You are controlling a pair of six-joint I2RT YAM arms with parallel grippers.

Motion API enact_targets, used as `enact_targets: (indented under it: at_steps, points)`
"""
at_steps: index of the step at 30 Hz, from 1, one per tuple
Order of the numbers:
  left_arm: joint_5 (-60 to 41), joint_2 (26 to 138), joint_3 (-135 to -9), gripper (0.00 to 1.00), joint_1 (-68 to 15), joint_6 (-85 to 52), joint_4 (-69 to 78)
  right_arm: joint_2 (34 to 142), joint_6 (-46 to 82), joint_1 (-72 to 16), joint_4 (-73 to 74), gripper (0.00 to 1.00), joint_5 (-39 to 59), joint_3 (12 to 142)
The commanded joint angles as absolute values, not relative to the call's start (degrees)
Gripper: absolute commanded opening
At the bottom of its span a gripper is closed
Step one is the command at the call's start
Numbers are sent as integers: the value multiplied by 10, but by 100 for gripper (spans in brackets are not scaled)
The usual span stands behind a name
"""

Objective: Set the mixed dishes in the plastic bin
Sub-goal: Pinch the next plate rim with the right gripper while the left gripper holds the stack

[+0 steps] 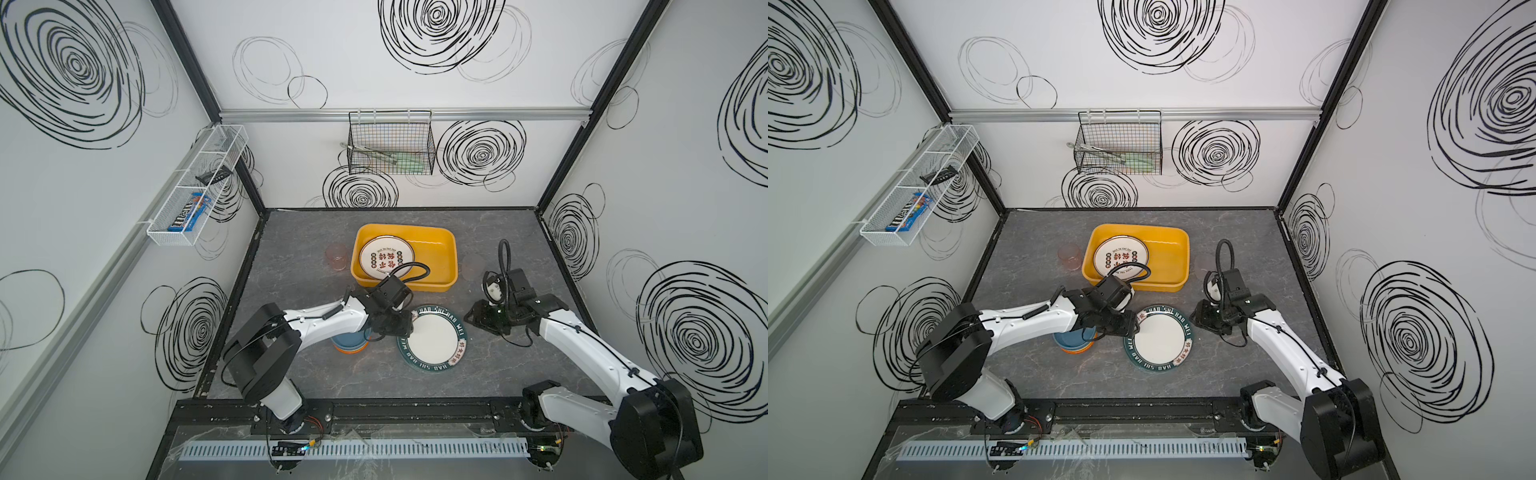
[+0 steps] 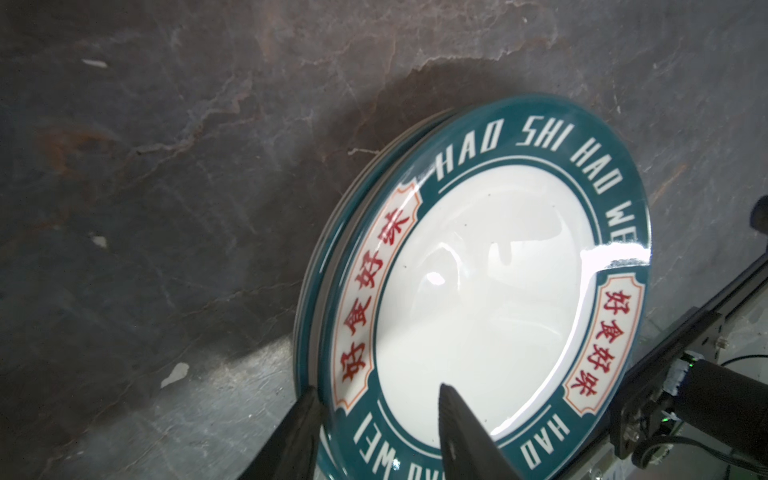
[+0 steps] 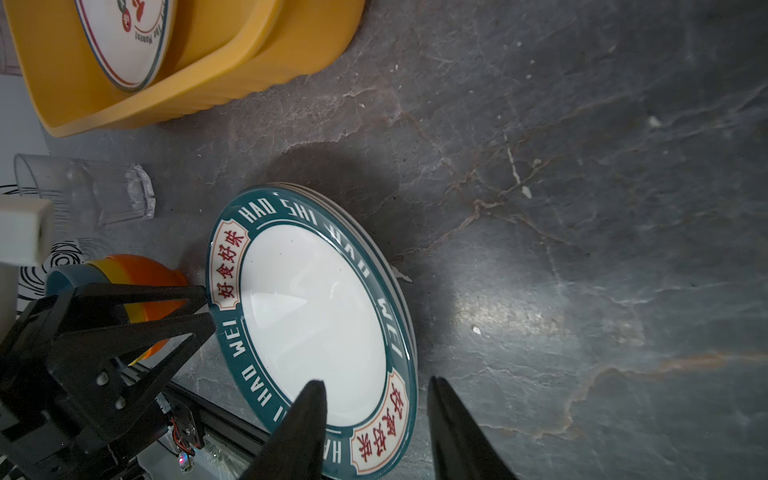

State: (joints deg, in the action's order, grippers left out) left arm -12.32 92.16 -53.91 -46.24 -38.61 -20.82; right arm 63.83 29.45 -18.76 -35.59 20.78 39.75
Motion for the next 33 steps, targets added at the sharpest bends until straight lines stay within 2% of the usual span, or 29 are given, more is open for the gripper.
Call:
enact_targets:
  at_steps: [1, 9, 27, 33]
  points:
    - [-136, 932, -551, 49, -465, -389, -191, 641, 288, -186, -367, 45, 212, 396]
    - [-144, 940, -549, 48, -468, -388, -183, 643, 288, -186, -367, 45, 210, 395]
    - [-165, 949, -550, 36, -471, -383, -168, 673, 311, -194, -376, 44, 189, 391]
    - [-170, 950, -550, 34, -471, -381, -165, 675, 347, -197, -339, 45, 220, 348]
